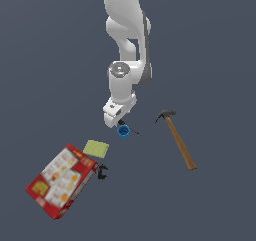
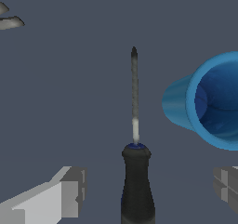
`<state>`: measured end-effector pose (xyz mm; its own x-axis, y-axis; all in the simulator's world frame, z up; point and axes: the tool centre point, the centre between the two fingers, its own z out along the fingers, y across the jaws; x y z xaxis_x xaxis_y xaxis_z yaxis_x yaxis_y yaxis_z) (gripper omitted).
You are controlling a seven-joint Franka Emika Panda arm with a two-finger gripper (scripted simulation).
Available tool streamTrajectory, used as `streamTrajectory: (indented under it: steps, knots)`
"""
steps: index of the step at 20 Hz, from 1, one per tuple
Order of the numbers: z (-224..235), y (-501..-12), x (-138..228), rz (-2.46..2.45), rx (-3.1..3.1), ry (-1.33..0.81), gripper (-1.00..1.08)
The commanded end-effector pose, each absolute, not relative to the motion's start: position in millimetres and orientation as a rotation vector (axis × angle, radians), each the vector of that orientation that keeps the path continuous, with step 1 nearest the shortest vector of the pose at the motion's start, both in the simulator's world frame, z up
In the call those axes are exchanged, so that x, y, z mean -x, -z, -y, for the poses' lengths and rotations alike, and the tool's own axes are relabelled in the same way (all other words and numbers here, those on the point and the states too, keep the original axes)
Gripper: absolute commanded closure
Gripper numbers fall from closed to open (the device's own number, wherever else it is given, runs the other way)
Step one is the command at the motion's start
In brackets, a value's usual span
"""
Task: Pick up a designated object from a clutter of objects.
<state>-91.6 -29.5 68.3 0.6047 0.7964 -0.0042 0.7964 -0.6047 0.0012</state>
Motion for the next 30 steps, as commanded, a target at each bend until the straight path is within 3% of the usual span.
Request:
streamTrajectory:
  steps: [1, 25, 26, 30]
  knots:
    - [29, -66, 94, -1.420, -2.802, 0.001, -0.92]
    - [28, -15, 95, -1.425, -2.800, 0.001, -0.92]
    - [28, -15, 95, -1.425, -2.800, 0.001, 1.08]
    - [28, -15, 95, -1.425, -2.800, 0.001, 1.08]
